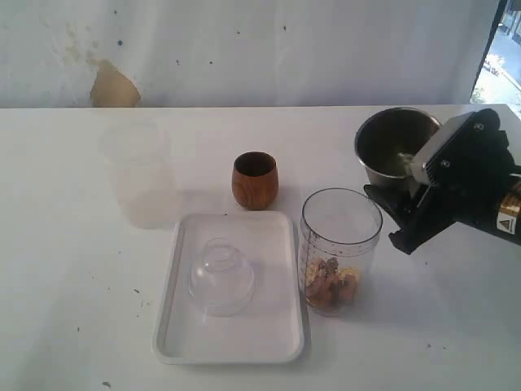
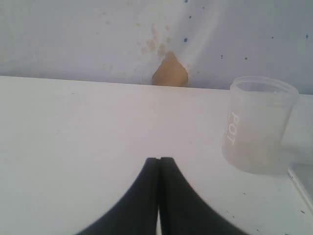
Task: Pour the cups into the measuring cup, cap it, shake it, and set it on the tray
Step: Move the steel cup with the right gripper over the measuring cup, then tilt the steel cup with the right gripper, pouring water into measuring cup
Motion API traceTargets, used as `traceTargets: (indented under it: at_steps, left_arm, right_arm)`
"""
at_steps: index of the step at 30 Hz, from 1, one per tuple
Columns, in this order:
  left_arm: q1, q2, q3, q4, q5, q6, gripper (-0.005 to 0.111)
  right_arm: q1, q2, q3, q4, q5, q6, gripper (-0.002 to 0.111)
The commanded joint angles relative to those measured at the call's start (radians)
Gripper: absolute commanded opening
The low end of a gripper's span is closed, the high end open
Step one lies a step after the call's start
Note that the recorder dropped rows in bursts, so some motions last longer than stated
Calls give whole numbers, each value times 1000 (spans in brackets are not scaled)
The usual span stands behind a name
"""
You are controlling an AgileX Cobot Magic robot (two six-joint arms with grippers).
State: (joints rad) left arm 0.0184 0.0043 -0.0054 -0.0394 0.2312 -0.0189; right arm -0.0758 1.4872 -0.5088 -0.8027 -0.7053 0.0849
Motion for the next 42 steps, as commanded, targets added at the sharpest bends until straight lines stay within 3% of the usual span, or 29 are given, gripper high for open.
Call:
traceTargets:
  at_steps: [1, 7, 42]
  left_arm:
    - [-1, -4, 5, 2, 2, 0, 0]
    - [-1, -4, 5, 2, 2, 0, 0]
    - [-1, -4, 5, 2, 2, 0, 0]
  right_arm:
    - [-6, -8, -18, 18, -66, -42, 0]
    - [-6, -8, -18, 18, -65, -187, 0]
    - [-6, -8, -31, 18, -81, -403, 0]
